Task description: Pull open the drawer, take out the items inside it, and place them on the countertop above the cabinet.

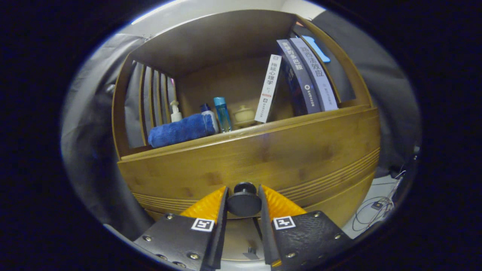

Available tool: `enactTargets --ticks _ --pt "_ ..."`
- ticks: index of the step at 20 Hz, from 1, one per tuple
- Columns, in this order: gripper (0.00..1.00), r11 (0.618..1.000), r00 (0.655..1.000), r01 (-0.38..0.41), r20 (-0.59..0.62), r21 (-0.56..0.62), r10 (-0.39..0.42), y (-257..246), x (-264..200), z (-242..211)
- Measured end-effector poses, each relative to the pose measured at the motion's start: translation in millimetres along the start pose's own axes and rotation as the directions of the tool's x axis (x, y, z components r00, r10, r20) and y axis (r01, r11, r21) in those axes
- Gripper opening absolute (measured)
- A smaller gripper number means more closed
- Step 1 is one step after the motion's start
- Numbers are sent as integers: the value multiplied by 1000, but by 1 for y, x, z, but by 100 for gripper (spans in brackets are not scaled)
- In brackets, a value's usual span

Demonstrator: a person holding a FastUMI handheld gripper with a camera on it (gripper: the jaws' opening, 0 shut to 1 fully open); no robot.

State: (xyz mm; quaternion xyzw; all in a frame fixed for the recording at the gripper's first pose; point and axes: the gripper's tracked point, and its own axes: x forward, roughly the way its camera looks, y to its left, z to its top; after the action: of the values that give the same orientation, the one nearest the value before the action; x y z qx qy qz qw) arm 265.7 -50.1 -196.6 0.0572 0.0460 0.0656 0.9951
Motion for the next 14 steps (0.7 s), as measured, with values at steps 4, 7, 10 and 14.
enactTargets --ticks 4,7,10,14 --pt "37 978 998 69 14 -194 -68 -5 -19 3" --pt "37 983 996 90 6 -158 -90 -2 -43 0" --pt "37 992 996 81 -15 -101 -83 -2 -65 -3" --pt "37 993 996 83 -19 -89 -85 -1 -103 -4"
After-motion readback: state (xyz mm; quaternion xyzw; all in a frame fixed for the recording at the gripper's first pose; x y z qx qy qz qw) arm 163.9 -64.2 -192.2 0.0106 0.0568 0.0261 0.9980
